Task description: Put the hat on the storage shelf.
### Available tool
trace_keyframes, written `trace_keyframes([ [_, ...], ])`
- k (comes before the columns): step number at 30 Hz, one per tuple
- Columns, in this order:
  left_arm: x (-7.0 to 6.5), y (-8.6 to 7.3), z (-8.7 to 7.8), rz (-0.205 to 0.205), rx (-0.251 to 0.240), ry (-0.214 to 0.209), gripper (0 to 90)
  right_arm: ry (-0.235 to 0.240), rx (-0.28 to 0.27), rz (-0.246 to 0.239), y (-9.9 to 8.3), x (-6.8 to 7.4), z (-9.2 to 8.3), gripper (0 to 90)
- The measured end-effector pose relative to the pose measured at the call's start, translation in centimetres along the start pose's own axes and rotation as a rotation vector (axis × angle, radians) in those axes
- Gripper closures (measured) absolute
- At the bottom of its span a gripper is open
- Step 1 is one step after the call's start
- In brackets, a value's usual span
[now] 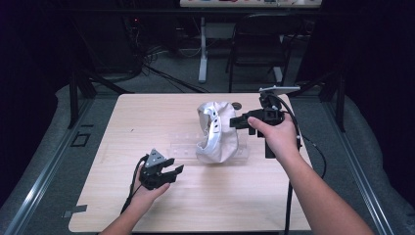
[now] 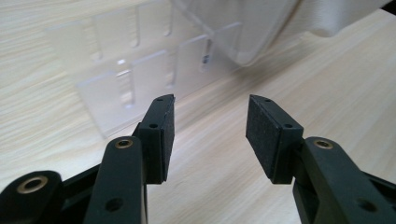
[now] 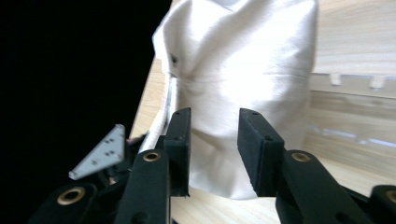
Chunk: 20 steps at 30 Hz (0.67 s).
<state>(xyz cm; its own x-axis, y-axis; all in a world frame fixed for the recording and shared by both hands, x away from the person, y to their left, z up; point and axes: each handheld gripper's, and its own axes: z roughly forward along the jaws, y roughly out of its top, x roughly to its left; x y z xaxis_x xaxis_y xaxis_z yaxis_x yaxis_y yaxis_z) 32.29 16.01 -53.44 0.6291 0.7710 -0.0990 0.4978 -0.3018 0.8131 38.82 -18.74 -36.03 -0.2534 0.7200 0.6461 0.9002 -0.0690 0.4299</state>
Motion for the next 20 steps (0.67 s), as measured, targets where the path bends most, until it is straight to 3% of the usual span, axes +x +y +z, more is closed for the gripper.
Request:
trace_keyframes([
  [7,0.6,-0.3,0.1,-0.005,0.010,0.022,52.1,-0.046,-0.006,-0.010,-1.8,-1.7,0.3,59.1],
  [11,0.5,-0.4,0.4,-0.005,0.017,0.031,50.7,-0.112,-0.013,-0.049,-3.2,-2.9,0.4,57.4],
  [15,0.3,-0.5,0.6,0.010,0.030,0.030,46.3,-0.137,-0.032,-0.080,-4.6,-4.5,0.7,55.1],
  [20,-0.3,-0.4,1.0,0.021,0.022,0.027,43.2,-0.238,-0.075,-0.156,-6.8,-5.7,1.1,52.9],
])
